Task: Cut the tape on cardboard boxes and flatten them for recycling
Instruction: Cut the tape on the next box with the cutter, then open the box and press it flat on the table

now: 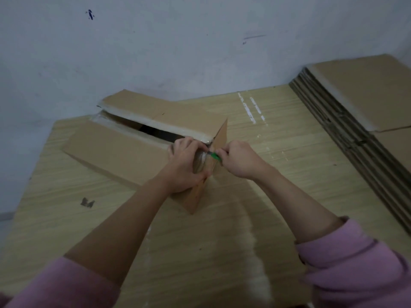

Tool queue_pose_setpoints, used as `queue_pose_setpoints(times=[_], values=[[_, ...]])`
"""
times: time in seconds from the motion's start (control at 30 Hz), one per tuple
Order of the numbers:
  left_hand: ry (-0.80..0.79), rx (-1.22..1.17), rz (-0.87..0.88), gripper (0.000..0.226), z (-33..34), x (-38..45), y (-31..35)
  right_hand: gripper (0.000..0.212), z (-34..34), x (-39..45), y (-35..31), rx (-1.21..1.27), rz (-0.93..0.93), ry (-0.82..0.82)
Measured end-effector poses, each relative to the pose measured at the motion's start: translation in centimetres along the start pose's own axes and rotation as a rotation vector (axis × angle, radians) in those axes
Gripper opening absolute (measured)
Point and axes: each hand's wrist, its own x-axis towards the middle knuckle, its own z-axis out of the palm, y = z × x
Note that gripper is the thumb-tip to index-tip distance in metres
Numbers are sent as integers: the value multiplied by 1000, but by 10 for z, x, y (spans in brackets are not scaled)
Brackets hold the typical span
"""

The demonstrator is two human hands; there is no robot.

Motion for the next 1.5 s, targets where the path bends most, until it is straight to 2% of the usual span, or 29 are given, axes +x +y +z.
queue_pose_setpoints(times=[0.17, 0.33, 0.43, 0.53, 0.63, 0.77, 0.83, 0.9, 0.97, 1.03, 1.1, 1.17, 1.27, 1.37, 1.43, 1.5], values=[[-11, -43, 7, 68, 0, 1, 0, 42, 14, 1, 2, -48, -11, 5], [-20, -45, 8, 71, -1, 3, -4, 48, 6, -14, 5, -52, -99, -3], [-32, -43, 11, 71, -1, 2, -5, 44, -1, -24, 10, -35, -108, -23], [-68, -44, -4, 62, -3, 3, -6, 34, -2, -37, 36, 1, -13, 107], [-93, -54, 11, 54, -5, 3, -4, 23, 6, -50, 75, -240, 155, 190], [-101, -168, 61, 45, -5, -5, 3, 26, 19, -62, 108, -465, 261, 220], [-120, -193, 86, 37, -2, -8, 7, 26, 23, -64, 110, -540, 273, 312], [-132, -203, 119, 30, 1, -9, 12, 33, 26, -63, 104, -427, 121, 525], [-126, -202, 151, 32, 3, -9, 16, 45, 25, -61, 88, -217, -150, 685], [-130, -188, 172, 37, 1, -8, 20, 52, 18, -54, 67, -139, -344, 689], [-127, -151, 206, 39, -5, -5, 23, 49, 9, -40, 51, -209, -446, 624], [-107, -93, 235, 44, -14, -3, 27, 40, 2, -26, 43, -251, -465, 582], [-77, -40, 230, 54, -38, -3, 33, 41, -10, -18, 38, -28, -399, 558], [-117, -71, 204, 45, -73, -4, 44, 38, -24, -12, 31, 113, -333, 686], [-189, -61, 105, 37, -96, -4, 53, 48, -32, -8, 26, 139, -322, 800], [-318, 10, -43, 40, -106, -2, 56, 53, -38, -5, 26, 42, -302, 905]])
